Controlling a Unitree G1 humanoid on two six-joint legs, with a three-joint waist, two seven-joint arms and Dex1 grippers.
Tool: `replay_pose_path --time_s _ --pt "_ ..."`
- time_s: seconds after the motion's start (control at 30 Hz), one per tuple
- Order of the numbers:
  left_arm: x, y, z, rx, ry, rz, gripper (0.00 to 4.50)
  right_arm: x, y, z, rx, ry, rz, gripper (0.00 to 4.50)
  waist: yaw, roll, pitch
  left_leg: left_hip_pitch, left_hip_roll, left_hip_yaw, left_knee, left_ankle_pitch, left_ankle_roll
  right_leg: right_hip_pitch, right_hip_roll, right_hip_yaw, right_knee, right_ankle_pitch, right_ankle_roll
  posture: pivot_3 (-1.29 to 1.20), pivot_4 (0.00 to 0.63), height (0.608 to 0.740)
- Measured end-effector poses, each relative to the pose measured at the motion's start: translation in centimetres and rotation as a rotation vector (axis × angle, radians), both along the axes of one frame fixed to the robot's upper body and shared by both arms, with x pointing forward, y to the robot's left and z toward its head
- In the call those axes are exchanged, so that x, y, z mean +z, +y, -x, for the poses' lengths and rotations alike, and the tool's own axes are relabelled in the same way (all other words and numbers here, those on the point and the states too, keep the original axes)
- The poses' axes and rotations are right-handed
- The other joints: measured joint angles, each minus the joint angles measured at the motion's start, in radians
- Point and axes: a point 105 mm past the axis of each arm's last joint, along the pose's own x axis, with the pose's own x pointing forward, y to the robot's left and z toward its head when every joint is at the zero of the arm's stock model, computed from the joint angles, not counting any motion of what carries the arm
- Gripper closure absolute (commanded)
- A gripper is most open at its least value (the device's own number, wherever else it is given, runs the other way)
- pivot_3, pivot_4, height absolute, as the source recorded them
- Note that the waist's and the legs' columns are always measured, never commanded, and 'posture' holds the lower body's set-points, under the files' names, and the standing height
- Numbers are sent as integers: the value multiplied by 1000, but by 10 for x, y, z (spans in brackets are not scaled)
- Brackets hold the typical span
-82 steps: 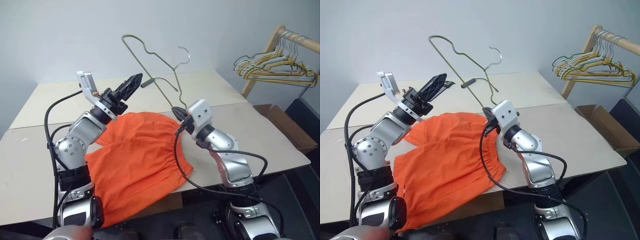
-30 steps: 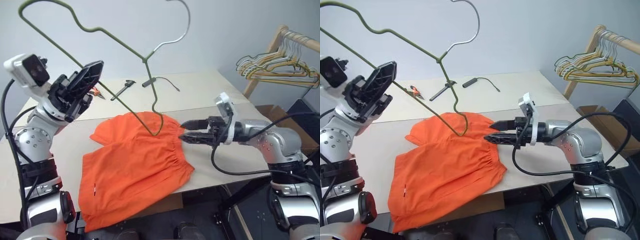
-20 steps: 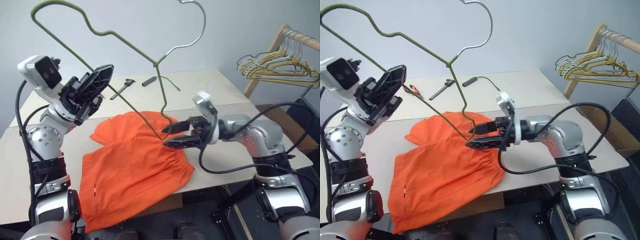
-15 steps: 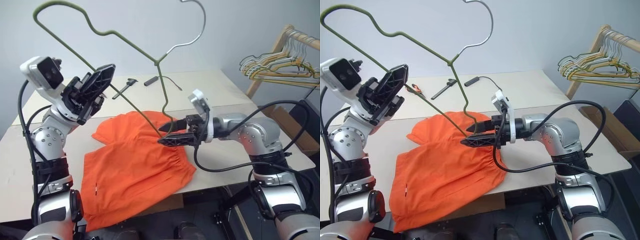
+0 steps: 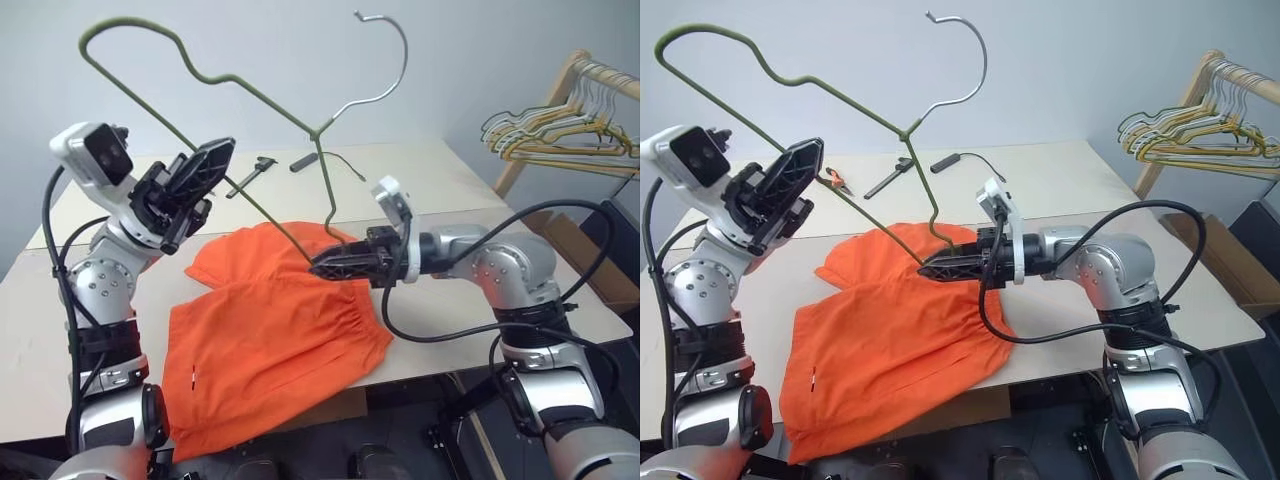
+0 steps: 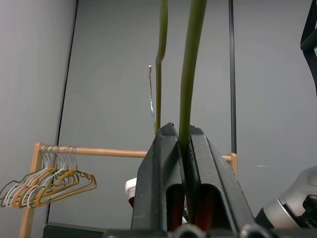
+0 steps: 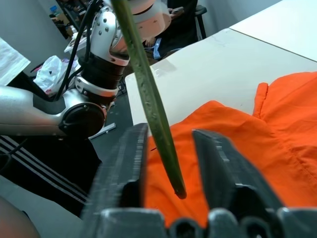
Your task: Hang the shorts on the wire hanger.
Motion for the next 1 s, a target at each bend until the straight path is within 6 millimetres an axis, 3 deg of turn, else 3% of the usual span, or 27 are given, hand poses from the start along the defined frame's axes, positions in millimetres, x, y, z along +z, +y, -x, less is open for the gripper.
replay_pose_path --time_s 0.07,0.27,0.37,0.53,0.67,0.77,0.9,1.0 --pt "-1 1 -1 21 2 -6 4500 0 1 2 15 1 -4 4446 -1 0 0 0 0 0 0 0 0 0 0 0 0 0 0 8 0 740" --pt "-6 1 -6 80 -10 -9 4500 -1 3 4 22 -2 -3 4480 1 0 0 0 0 0 1 0 0 0 0 0 0 0 0 3 0 740" --pt "-10 0 -14 137 19 -31 3751 -2 4 3 14 5 -7 4500 3 0 0 0 0 0 1 0 0 0 0 0 0 0 0 -1 0 740" --pt "-39 -21 -26 152 106 -209 2092 7 -1 -4 -54 2 -53 4500 4 0 0 -1 0 0 1 0 0 0 0 -1 0 0 0 -17 0 740" --pt "-83 -18 -39 321 117 -554 839 10 -22 -11 -163 38 -109 4500 -2 1 0 -1 0 1 1 0 0 0 0 -1 0 0 0 -30 0 740" --pt "-99 -7 -46 400 125 -645 20 -4 -41 -9 -236 102 -73 4500 -1 1 0 -1 0 1 1 0 1 0 -1 -1 0 0 0 -38 0 740" --pt "-107 11 -43 468 83 -768 20 -35 -88 4 -365 248 47 4500 4 1 0 -2 0 1 1 -2 3 -1 -1 -1 -3 0 0 -71 0 740" --pt "-117 9 -29 416 29 -862 20 -61 -119 21 -451 394 151 4500 -1 1 0 -2 0 2 1 -2 4 0 -1 0 -3 0 0 -98 0 740"
